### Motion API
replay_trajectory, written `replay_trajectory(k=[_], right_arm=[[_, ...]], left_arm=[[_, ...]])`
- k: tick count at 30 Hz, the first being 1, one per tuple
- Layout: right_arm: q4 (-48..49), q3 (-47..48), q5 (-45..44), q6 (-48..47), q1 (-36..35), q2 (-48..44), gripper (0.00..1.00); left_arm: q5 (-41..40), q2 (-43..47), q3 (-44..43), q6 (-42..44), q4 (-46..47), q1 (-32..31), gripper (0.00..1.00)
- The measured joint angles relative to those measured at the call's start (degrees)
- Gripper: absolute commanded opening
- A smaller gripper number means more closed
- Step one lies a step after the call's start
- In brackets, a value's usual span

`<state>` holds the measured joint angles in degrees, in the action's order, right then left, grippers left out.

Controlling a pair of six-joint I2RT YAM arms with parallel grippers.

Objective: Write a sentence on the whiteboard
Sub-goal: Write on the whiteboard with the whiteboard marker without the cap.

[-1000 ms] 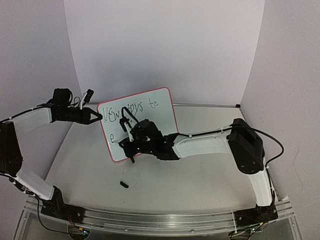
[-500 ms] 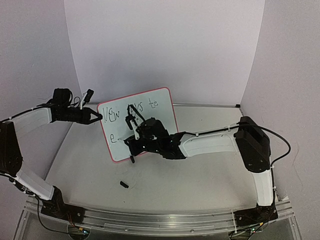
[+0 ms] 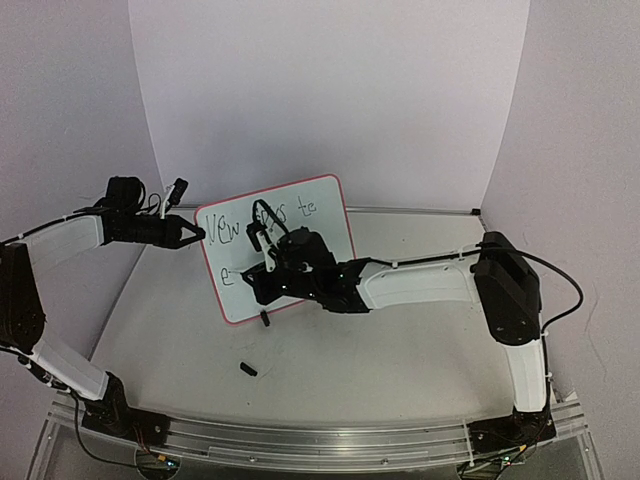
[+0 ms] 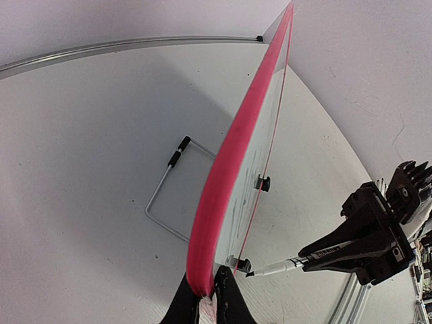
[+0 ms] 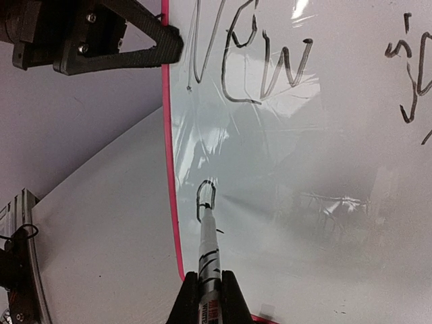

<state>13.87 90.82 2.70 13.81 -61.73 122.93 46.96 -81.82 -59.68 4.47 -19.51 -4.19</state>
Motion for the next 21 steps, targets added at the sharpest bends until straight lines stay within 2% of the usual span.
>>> replay_trajectory(k=[21], right_arm=[[-2.29,1.0,-0.6,1.09,0.3,1.82,0.0]], left_arm=[[-0.27,-0.02,-0.2,0.0,-0.09,-0.33,0.0]])
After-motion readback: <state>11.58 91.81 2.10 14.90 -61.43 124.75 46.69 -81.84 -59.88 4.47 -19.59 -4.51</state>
